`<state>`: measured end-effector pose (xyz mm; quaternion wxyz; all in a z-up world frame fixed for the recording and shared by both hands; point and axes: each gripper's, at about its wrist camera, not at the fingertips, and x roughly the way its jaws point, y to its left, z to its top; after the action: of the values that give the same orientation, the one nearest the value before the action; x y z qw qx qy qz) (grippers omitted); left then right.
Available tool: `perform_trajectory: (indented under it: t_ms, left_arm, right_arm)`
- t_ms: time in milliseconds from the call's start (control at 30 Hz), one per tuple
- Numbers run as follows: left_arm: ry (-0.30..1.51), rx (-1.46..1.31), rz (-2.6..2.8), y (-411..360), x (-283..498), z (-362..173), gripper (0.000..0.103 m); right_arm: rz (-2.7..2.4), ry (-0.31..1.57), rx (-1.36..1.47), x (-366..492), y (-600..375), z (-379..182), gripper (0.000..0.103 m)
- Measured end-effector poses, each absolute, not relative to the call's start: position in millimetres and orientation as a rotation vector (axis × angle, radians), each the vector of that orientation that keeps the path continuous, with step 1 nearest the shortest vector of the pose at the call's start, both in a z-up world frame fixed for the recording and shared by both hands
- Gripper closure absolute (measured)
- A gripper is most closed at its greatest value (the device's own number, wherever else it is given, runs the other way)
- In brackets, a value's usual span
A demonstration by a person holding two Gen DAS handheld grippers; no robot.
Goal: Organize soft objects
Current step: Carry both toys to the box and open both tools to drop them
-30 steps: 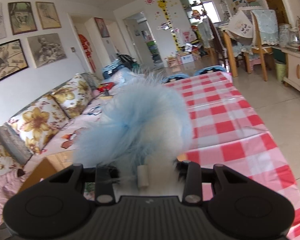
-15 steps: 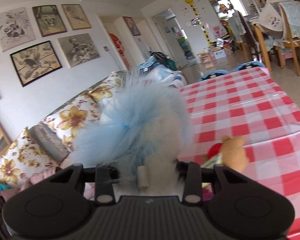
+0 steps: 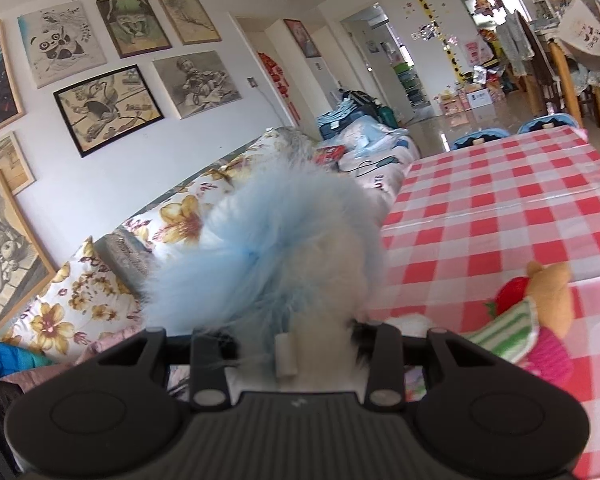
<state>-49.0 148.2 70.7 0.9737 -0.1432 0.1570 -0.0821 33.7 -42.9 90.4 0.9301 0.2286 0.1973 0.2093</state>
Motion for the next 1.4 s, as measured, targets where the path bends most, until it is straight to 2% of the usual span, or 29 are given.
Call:
perform_trajectory:
  t_ms: [667,767,800,900,967,1067,1100,1233,1333,1400]
  left_arm:
    - [0.391,-0.391,0.068,178.8,-54.7,68.2,0.042]
    - [0.405,-0.395,0.090,177.4,-58.5,67.7,0.044]
    - [0.411,-0.395,0.095,177.1,-59.2,67.7,0.052]
    - [0.413,-0.392,0.105,174.5,-63.9,68.6,0.052]
    - [0.417,-0.390,0.105,176.6,-61.0,68.5,0.051]
    - [0.427,-0.396,0.109,176.6,-61.6,67.6,0.050]
    - [0.429,-0.399,0.111,176.6,-62.9,67.8,0.049]
    - [0.429,-0.400,0.105,178.1,-62.7,69.8,0.043]
    - [0.427,-0.387,0.093,176.8,-61.4,71.1,0.032]
    - [0.426,-0.376,0.086,175.2,-61.8,71.5,0.015]
  right_arm:
    - [0.554,0.494,0.436,67.2,31.4,75.5,0.065]
    - [0.558,0.514,0.422,71.4,38.1,70.5,0.065]
    - [0.556,0.519,0.418,72.4,39.4,68.9,0.065]
    - [0.551,0.539,0.411,75.7,41.6,64.1,0.064]
    - [0.551,0.550,0.402,76.0,43.2,61.6,0.062]
    - [0.542,0.559,0.396,74.9,43.2,60.0,0.046]
    - [0.537,0.556,0.399,74.8,42.5,60.2,0.039]
    - [0.520,0.529,0.420,70.7,33.6,66.0,0.033]
    - [0.493,0.506,0.431,66.3,25.4,70.2,0.026]
    - [0.468,0.493,0.426,62.7,20.4,72.6,0.021]
